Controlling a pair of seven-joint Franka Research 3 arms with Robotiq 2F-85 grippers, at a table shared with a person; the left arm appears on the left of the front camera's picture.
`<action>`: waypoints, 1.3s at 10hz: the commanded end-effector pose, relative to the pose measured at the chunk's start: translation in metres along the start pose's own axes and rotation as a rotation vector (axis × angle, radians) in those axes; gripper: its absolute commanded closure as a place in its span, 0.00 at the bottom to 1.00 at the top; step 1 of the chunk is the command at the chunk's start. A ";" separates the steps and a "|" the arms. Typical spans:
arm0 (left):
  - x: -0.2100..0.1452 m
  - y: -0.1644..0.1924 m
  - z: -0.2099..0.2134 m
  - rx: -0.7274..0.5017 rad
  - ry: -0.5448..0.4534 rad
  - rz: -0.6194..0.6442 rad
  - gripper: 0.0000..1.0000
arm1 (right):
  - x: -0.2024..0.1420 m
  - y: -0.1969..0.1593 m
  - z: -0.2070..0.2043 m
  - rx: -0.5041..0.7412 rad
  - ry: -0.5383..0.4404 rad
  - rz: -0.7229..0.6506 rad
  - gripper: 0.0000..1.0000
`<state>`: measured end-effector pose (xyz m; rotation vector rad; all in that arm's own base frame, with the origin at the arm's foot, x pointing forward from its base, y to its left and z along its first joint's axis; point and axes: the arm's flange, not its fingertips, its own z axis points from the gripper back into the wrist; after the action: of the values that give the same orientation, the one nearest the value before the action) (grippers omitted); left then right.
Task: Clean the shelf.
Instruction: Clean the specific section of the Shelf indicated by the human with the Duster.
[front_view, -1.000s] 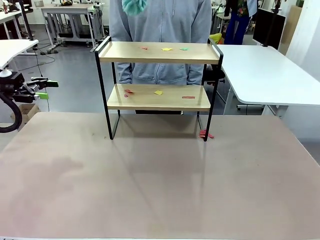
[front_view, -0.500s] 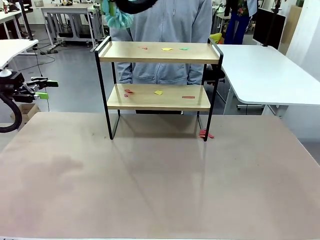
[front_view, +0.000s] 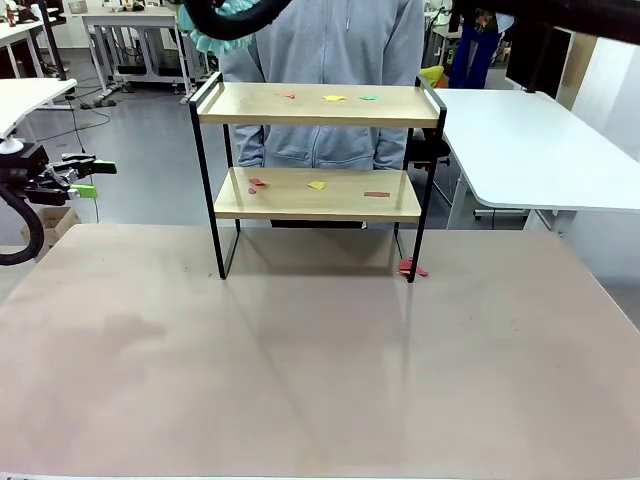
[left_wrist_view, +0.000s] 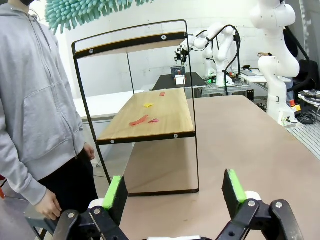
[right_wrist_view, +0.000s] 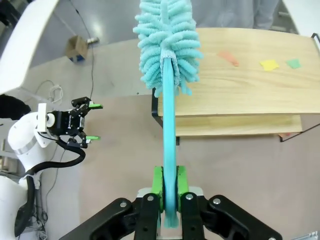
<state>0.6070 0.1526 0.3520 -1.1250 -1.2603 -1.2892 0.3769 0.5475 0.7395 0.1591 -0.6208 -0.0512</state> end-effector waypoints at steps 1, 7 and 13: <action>0.004 -0.001 0.000 0.000 -0.002 -0.007 0.00 | -0.002 0.016 -0.003 0.013 -0.028 -0.030 0.86; 0.004 -0.001 0.000 0.000 -0.002 -0.007 0.00 | -0.039 -0.004 -0.035 -0.055 0.012 -0.050 0.86; 0.004 -0.001 0.000 0.000 -0.002 -0.007 0.00 | -0.036 0.001 -0.055 -0.069 0.071 -0.021 0.86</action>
<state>0.6071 0.1526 0.3521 -1.1249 -1.2603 -1.2894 0.3820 0.5561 0.6716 0.1190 -0.5310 -0.0829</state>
